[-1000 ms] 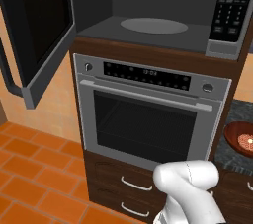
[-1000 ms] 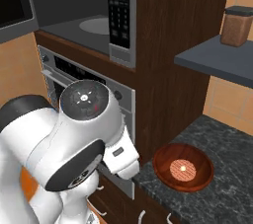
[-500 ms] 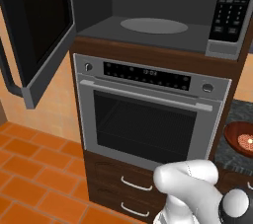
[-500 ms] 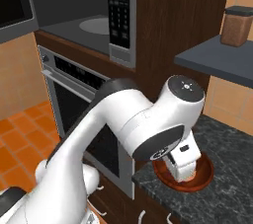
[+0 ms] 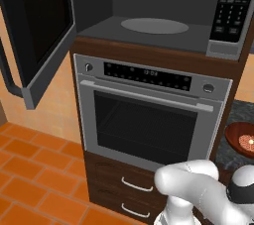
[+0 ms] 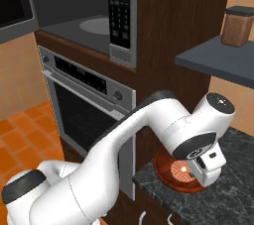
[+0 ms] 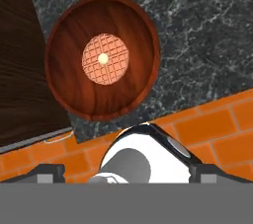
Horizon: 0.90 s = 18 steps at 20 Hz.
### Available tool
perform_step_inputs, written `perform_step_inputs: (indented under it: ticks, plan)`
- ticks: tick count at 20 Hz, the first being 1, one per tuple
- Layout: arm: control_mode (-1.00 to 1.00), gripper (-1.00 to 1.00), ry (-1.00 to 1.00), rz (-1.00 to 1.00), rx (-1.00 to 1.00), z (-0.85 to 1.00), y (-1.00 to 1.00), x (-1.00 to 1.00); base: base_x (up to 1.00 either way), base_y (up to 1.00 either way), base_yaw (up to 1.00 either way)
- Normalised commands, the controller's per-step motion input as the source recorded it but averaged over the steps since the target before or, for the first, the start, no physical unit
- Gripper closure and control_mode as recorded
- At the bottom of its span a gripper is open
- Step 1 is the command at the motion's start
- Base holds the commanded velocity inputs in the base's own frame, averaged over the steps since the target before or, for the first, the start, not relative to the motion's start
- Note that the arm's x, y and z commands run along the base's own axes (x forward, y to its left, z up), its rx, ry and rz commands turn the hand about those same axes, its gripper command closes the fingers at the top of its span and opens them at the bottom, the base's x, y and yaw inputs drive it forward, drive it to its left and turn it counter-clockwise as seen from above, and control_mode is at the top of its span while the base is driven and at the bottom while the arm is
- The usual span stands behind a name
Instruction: Open the microwave, place the bowl with waffle inside the microwave, then close the microwave door and turn it on.
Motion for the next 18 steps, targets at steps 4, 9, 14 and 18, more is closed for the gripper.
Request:
perform_step_inputs:
  ticks: [4, 9, 14, 18]
  plan:
    - [-1.00, -1.00, 0.00, 0.05, 0.06, -0.66, -0.45, 0.30, 0.00, 0.00, 0.00]
    - [-1.00, -1.00, 0.02, 0.02, 0.07, -0.64, -0.45, 0.33, 0.00, 0.00, 0.00]
    - [-1.00, -1.00, 0.02, 0.03, 0.08, -0.48, -0.48, 0.25, 0.00, 0.00, 0.00]
    - [-1.00, -1.00, 0.00, 0.01, 0.06, -0.44, -0.32, 0.21, 0.00, 0.00, 0.00]
